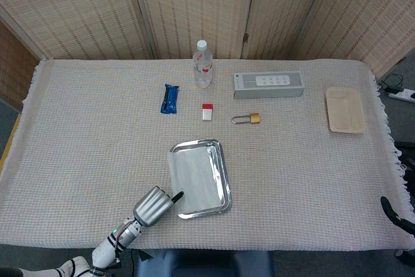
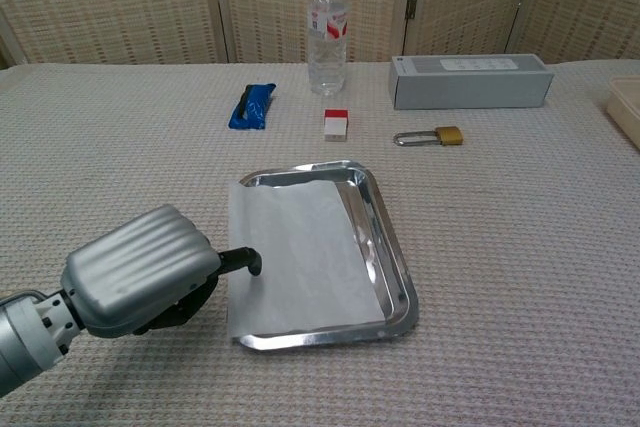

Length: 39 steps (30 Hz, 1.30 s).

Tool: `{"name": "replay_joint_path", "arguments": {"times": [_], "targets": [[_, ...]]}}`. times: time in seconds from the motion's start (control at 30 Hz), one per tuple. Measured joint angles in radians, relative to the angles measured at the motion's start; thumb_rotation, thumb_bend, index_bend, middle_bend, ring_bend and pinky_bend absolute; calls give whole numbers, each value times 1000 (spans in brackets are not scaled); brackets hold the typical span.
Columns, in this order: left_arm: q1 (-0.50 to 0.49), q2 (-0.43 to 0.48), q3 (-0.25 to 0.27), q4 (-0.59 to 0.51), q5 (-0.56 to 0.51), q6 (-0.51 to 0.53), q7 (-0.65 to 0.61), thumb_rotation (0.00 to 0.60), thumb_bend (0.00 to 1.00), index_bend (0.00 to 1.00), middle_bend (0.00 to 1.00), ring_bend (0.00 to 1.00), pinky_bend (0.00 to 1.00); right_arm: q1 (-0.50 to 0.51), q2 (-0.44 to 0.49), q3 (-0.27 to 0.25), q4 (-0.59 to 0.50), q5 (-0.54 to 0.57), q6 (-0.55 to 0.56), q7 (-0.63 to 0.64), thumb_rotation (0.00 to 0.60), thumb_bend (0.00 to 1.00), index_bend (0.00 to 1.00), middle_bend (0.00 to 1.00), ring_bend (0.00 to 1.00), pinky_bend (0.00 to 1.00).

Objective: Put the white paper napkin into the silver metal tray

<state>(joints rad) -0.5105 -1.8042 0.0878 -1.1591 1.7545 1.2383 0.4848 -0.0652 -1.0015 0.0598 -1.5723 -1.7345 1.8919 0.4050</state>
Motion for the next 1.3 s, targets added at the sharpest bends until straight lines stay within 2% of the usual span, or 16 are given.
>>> {"name": "replay_joint_path", "arguments": {"times": [1.3], "targets": [[-68, -100, -4, 177, 13, -44, -143, 600, 924, 349, 1000, 1000, 1000, -7, 5, 7, 3, 12, 7, 20, 600, 399, 0, 0, 0, 0]]}}
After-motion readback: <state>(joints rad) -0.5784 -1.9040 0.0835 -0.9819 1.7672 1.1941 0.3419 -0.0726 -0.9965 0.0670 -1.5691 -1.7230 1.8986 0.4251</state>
